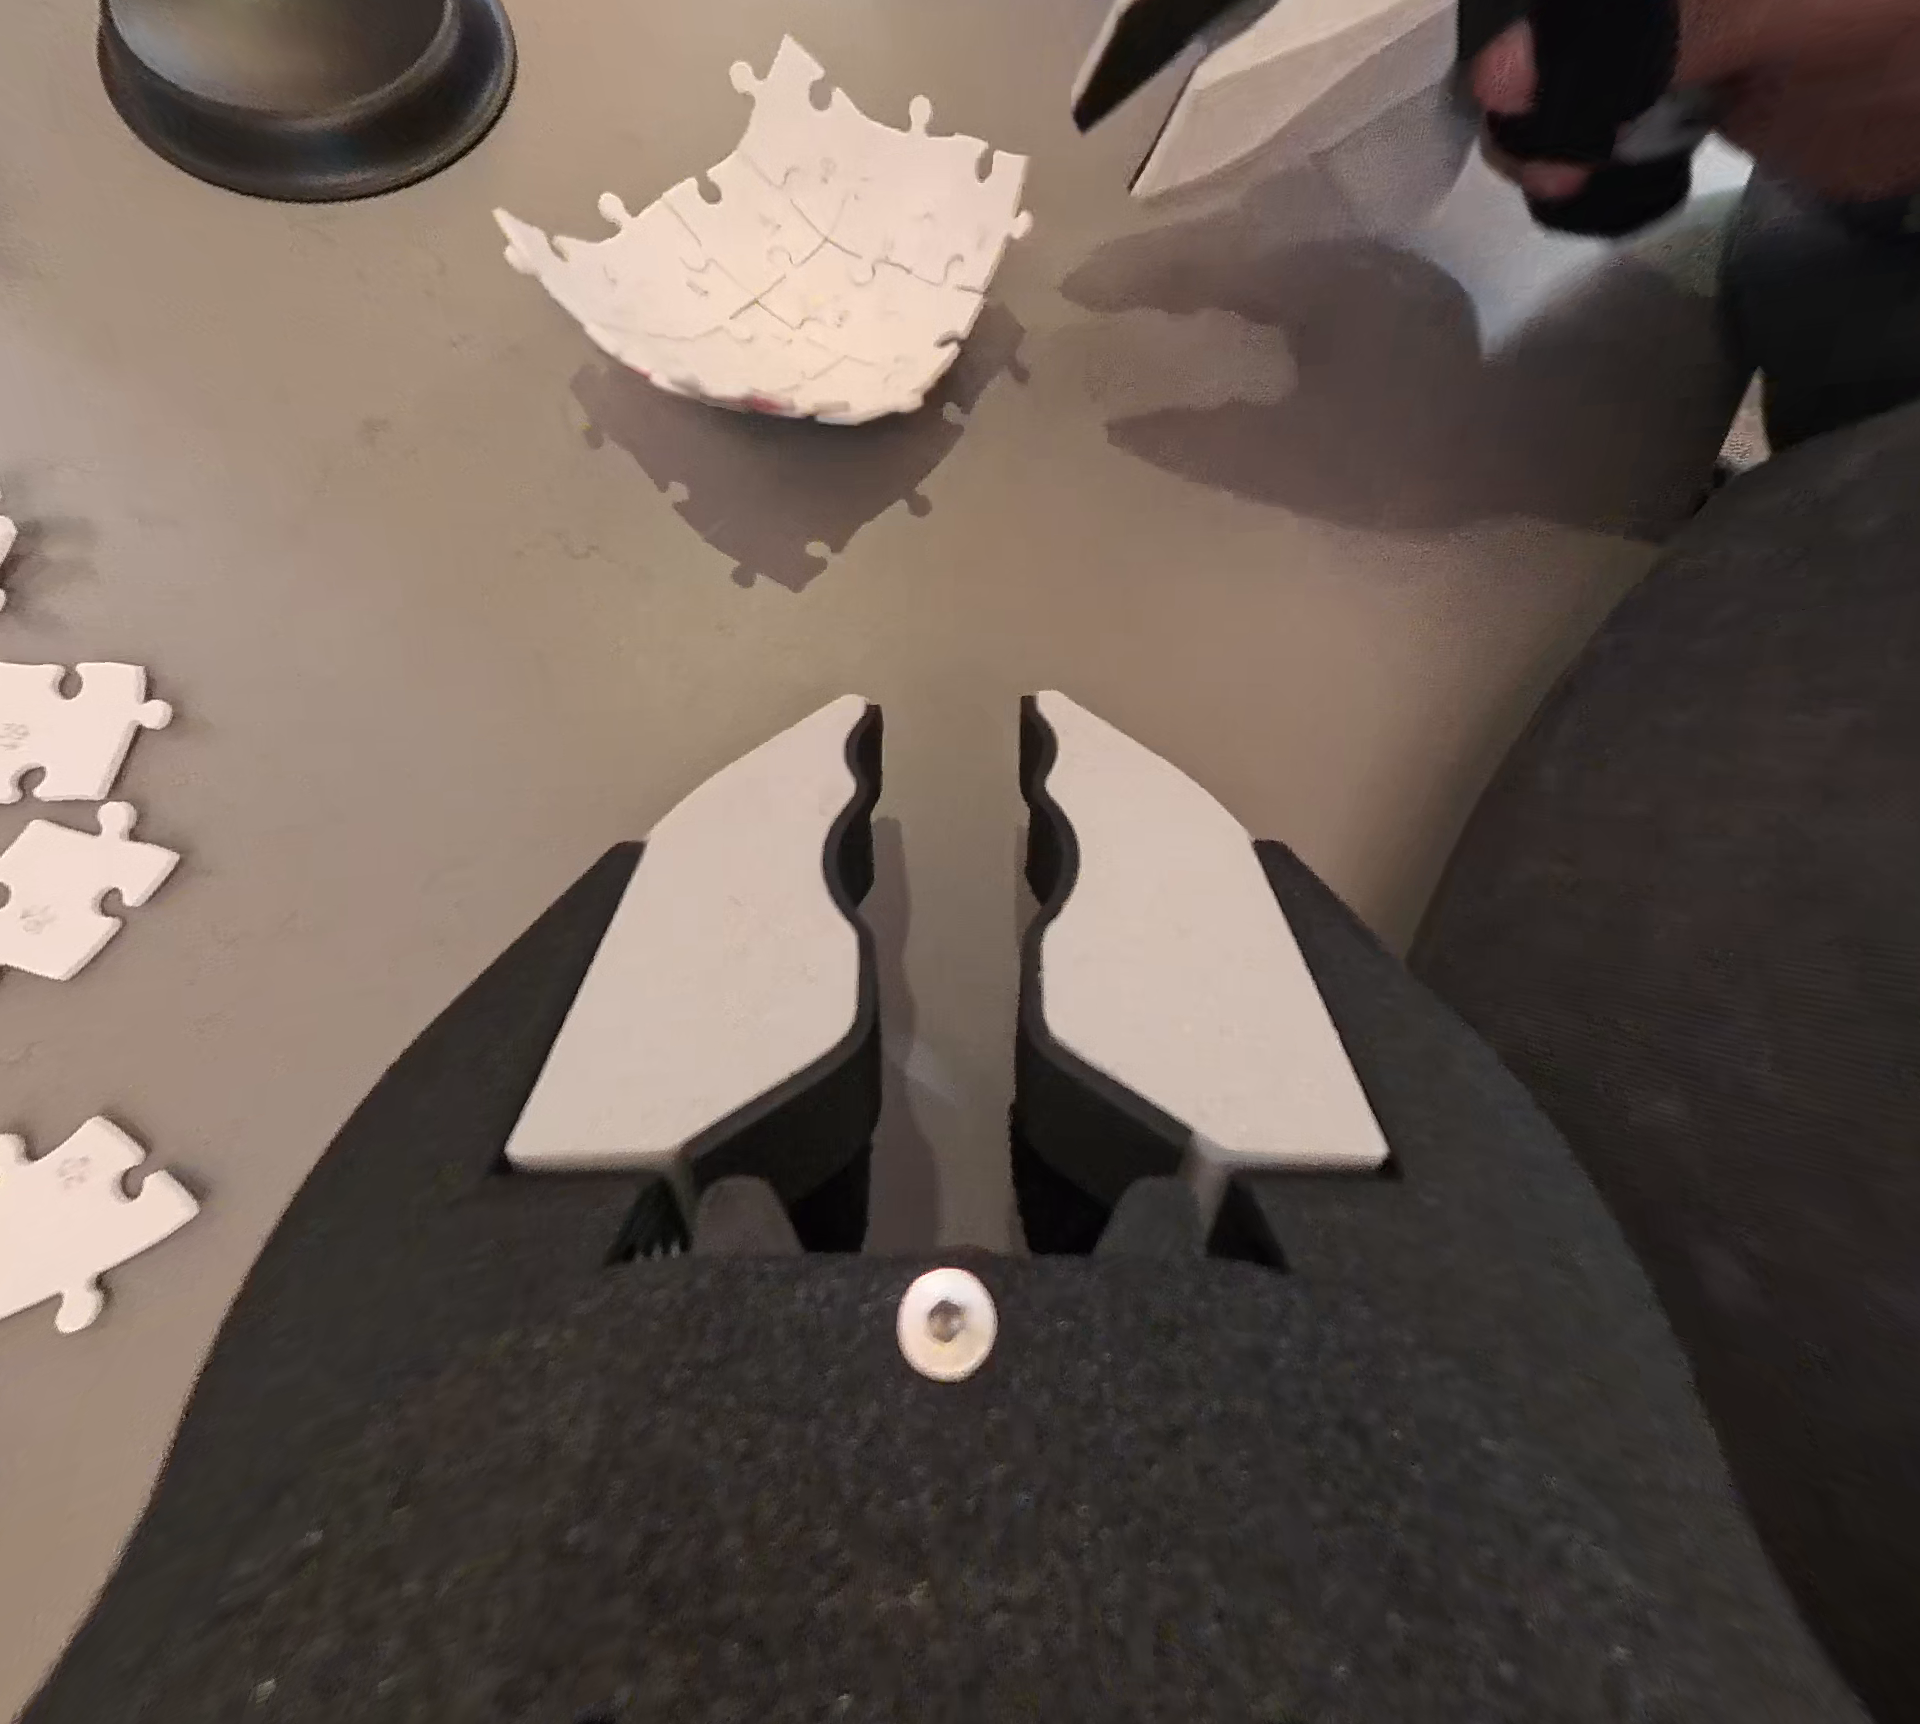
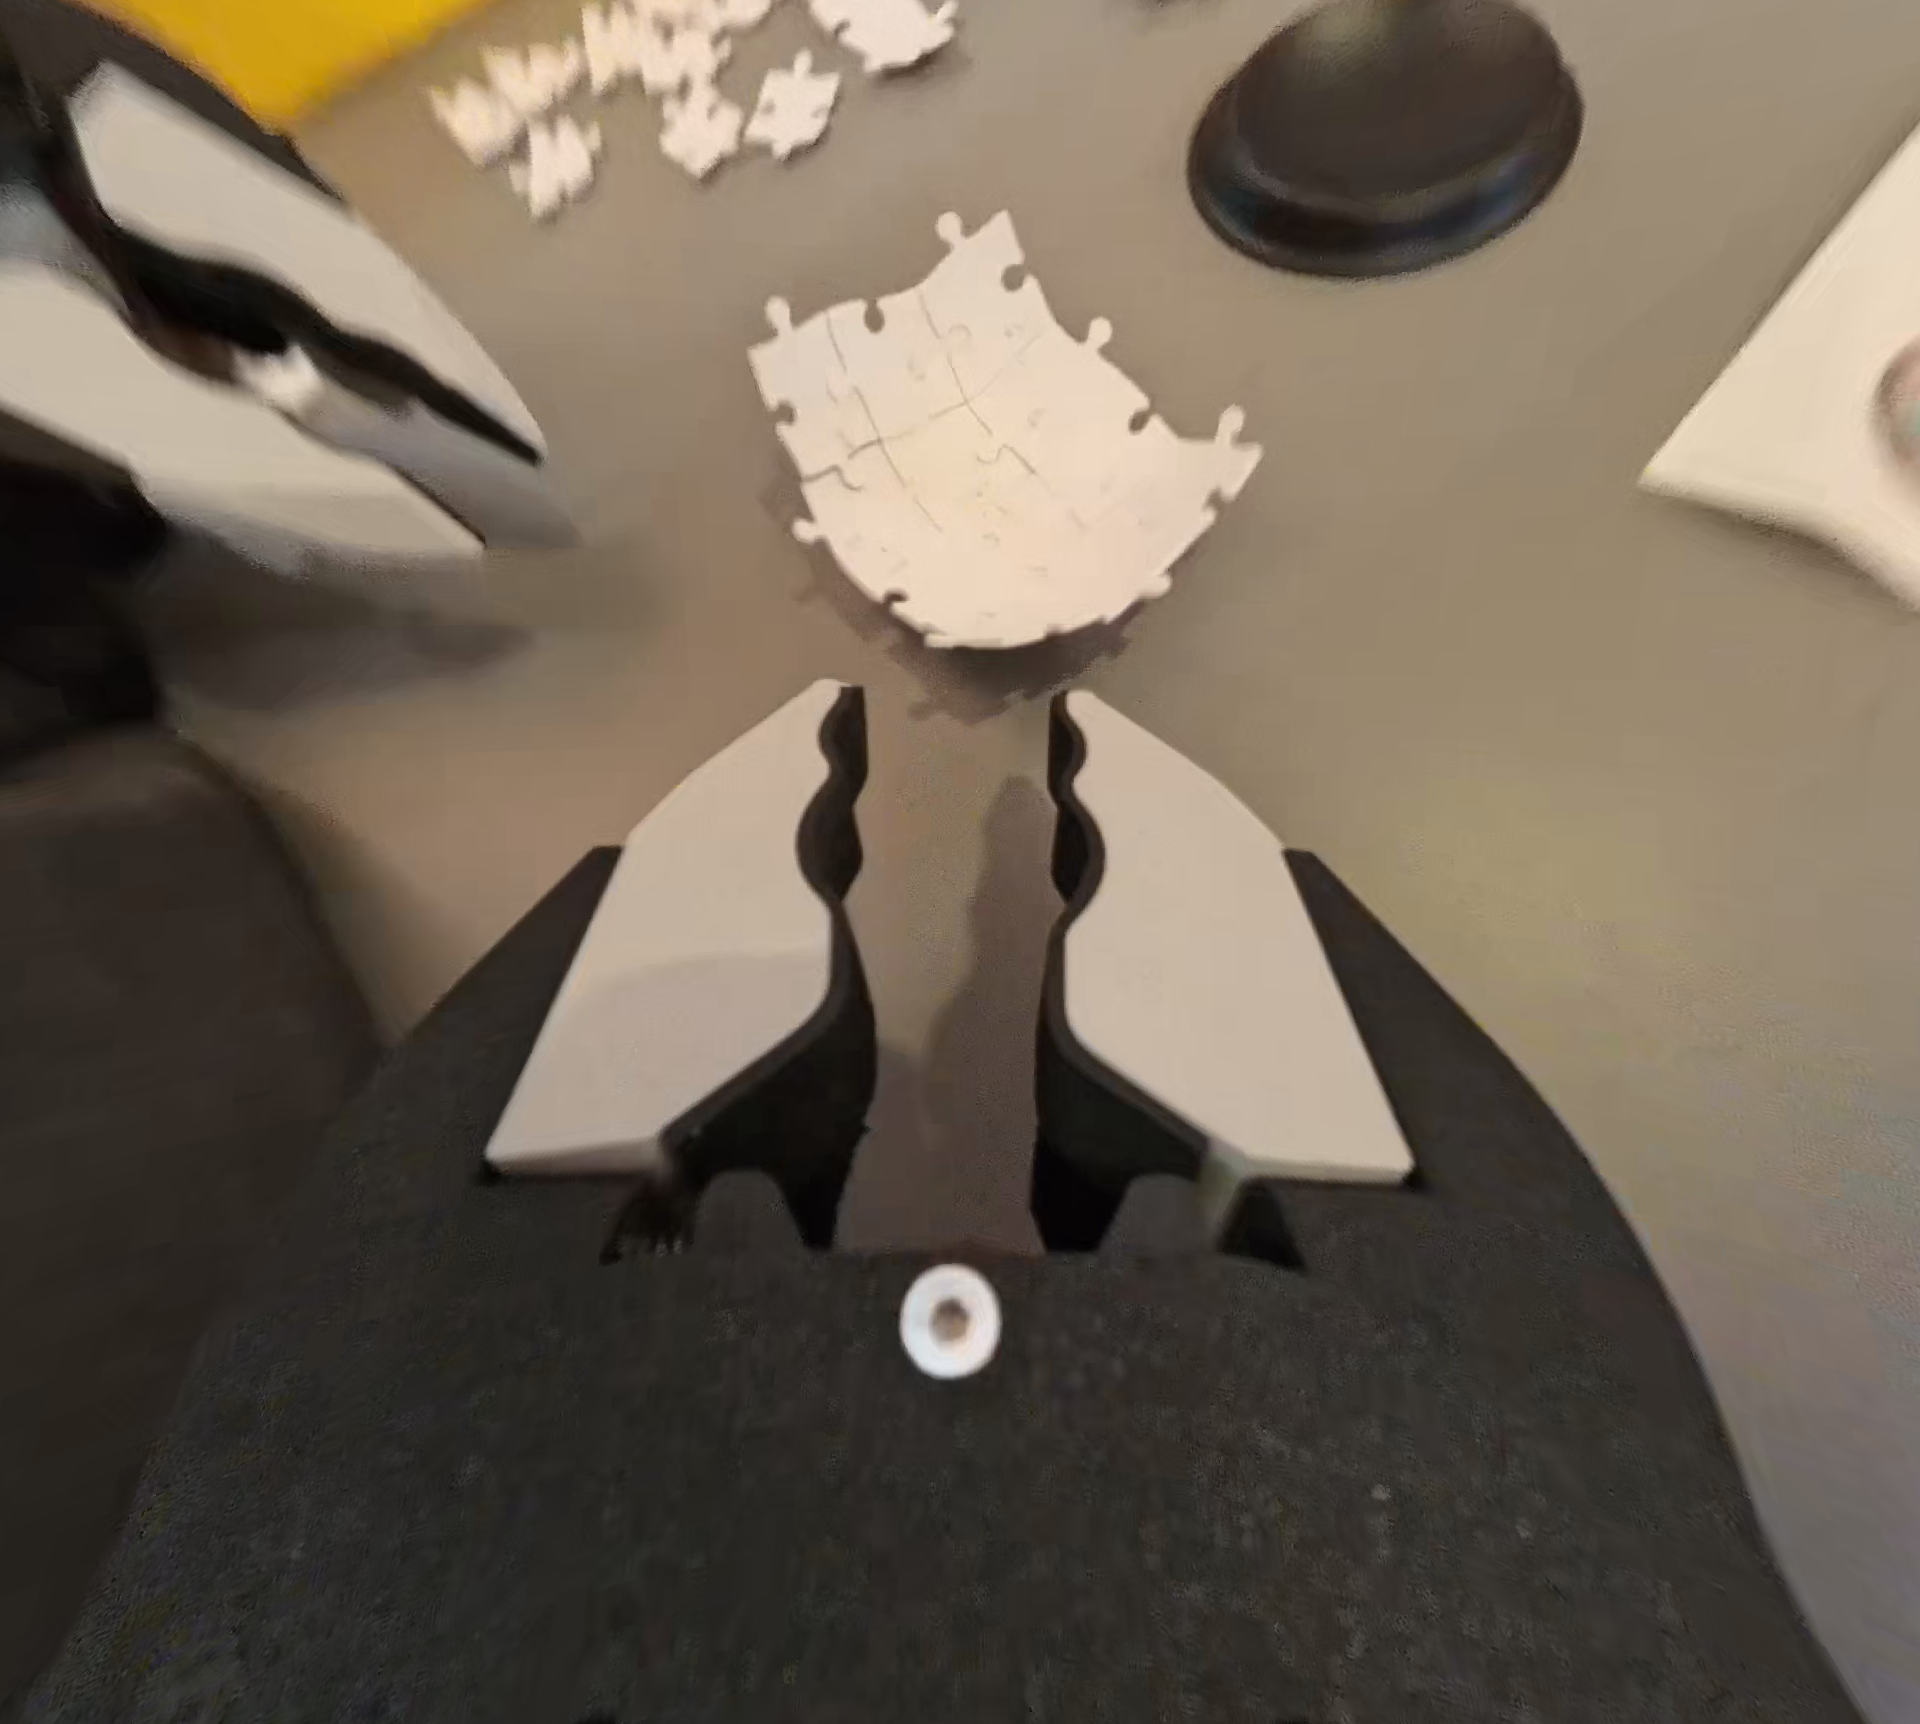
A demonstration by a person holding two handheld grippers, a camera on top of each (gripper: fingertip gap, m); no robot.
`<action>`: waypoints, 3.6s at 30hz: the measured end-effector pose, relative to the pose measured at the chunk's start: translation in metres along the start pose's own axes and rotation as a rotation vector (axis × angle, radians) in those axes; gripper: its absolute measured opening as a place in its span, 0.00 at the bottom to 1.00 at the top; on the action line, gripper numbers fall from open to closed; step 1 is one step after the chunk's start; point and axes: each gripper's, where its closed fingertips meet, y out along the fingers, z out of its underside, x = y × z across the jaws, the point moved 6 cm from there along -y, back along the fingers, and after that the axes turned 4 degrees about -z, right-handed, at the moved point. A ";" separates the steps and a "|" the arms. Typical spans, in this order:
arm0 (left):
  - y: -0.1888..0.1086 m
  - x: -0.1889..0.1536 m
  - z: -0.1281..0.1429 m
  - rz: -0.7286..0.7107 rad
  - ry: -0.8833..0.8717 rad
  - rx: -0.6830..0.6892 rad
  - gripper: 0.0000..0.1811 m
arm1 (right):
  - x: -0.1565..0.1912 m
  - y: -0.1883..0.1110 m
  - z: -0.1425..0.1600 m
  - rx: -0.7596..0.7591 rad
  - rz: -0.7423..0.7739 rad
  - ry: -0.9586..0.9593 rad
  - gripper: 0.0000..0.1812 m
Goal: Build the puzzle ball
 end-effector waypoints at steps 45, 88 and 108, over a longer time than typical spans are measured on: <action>-0.004 -0.010 -0.006 0.083 -0.014 -0.035 0.14 | -0.051 0.067 -0.039 0.025 -0.139 0.151 0.10; -0.004 -0.010 -0.005 0.078 -0.007 -0.022 0.14 | -0.048 0.065 -0.040 0.109 -0.253 0.034 0.12; -0.003 -0.010 -0.004 0.073 -0.002 -0.016 0.14 | -0.039 0.069 -0.046 0.176 -0.372 0.064 0.01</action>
